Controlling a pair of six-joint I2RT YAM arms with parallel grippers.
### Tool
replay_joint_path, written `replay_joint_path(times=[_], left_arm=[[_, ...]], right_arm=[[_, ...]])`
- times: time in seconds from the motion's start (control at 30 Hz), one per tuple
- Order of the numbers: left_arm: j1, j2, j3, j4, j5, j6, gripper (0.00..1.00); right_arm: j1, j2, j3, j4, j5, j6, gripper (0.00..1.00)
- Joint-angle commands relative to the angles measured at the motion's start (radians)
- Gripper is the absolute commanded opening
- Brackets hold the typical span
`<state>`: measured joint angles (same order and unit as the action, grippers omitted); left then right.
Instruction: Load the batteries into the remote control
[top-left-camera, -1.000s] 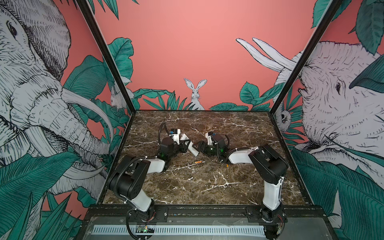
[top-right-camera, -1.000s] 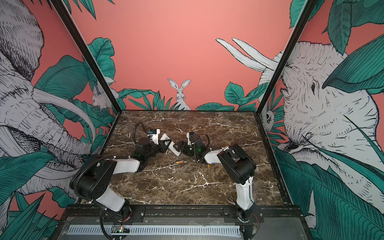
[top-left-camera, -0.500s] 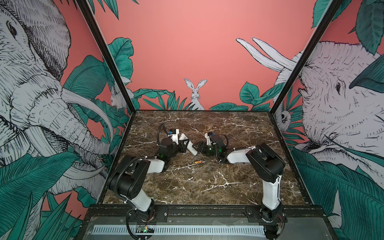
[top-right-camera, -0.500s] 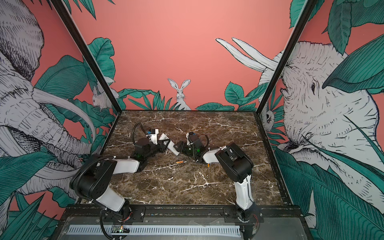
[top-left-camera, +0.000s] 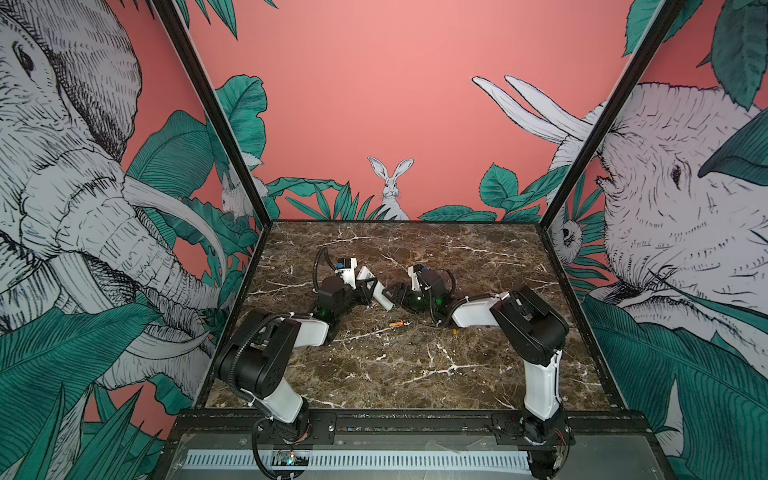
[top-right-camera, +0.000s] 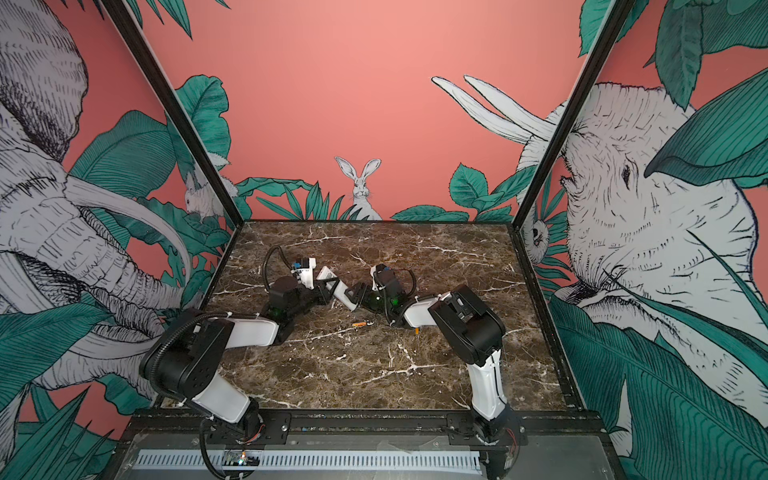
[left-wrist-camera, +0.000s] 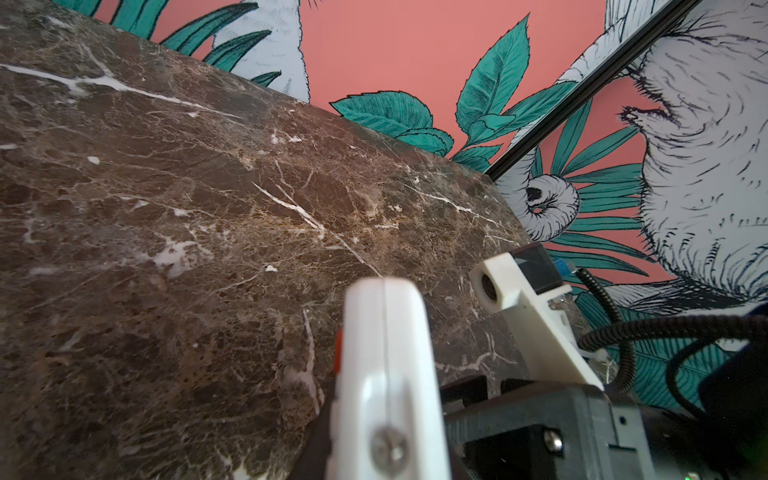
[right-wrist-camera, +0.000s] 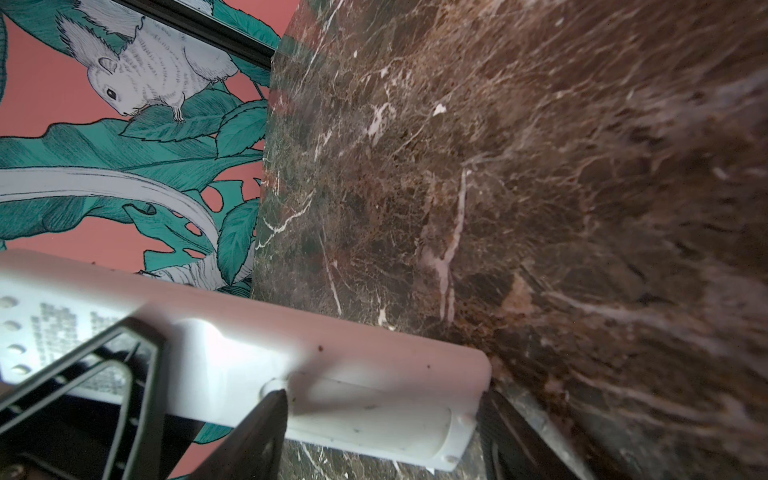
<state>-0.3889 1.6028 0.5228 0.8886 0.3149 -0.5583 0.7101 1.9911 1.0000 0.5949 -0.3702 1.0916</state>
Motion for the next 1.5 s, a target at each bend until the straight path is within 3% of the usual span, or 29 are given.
replay_joint_path(times=[0.0, 0.67, 0.83, 1.17, 1.3, 1.47], left_arm=[[-0.001, 0.009, -0.011, 0.003, 0.007, 0.003, 0.13], [-0.001, 0.004, 0.004, -0.019, 0.006, 0.0, 0.13], [-0.001, 0.003, 0.003, -0.021, 0.003, 0.0, 0.13], [0.0, -0.005, 0.01, -0.014, 0.0, -0.026, 0.13], [-0.001, -0.016, 0.003, -0.009, 0.0, -0.023, 0.14], [-0.001, -0.034, -0.001, -0.037, -0.005, 0.022, 0.14]], right_arm=[[0.024, 0.013, 0.009, 0.065, -0.011, 0.055, 0.72], [0.024, 0.064, 0.019, 0.192, -0.025, 0.123, 0.78], [0.025, 0.064, 0.036, 0.149, -0.036, 0.101, 0.79], [0.047, 0.067, 0.076, -0.046, 0.03, 0.046, 0.8], [0.057, 0.066, 0.103, -0.18, 0.08, 0.012, 0.79], [0.076, 0.042, 0.184, -0.444, 0.188, -0.095, 0.86]])
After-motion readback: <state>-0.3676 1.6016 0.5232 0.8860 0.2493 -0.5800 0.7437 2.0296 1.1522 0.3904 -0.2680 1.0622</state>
